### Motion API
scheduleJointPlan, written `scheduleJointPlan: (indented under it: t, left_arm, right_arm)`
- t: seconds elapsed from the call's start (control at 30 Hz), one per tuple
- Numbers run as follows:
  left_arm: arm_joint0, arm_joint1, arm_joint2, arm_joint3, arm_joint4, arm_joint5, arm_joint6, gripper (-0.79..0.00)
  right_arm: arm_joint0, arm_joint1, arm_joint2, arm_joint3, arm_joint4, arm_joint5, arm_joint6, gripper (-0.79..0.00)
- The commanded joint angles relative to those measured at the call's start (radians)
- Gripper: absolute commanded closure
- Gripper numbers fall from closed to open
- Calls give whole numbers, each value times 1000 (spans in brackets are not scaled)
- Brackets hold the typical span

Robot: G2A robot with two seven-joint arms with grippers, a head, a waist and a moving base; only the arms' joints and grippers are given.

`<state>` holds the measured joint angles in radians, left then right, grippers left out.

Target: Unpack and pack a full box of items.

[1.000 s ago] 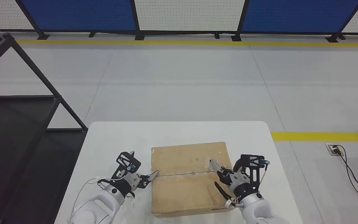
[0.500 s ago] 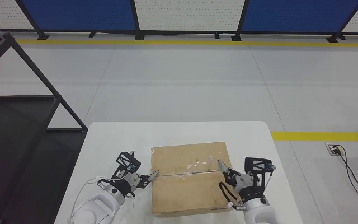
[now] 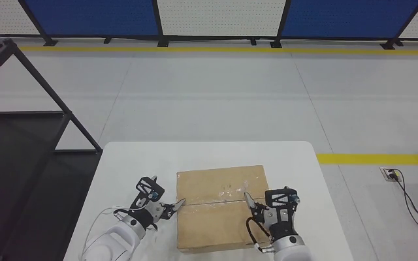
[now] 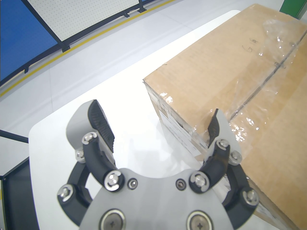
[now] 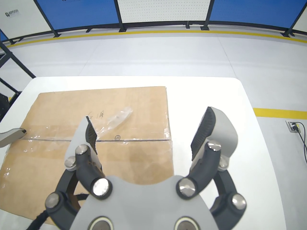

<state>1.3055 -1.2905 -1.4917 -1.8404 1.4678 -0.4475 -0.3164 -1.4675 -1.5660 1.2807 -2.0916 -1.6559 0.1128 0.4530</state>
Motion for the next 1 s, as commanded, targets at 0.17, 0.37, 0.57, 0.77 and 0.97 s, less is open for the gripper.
scheduleJointPlan:
  t: [0.17,0.37,0.57,0.77,0.97]
  left_arm:
    - [0,0,0,0,0,0,0,-785]
    - [0,0,0,0,0,0,0,-785]
    - [0,0,0,0,0,0,0,-785]
    - [0,0,0,0,0,0,0,-785]
    - [0,0,0,0,0,0,0,-785]
  right_arm:
    - [94,1,-139,33,-367,-51,123,-785]
    - [171,-2,-202,24,-587,-166,335,-785]
    - [171,-2,-202,24,-587,-166,335,-785]
    - [183,-3,-192,37,-592,-167,325,-785]
    - [303,-11,-183,28,-583,-360,473,-785]
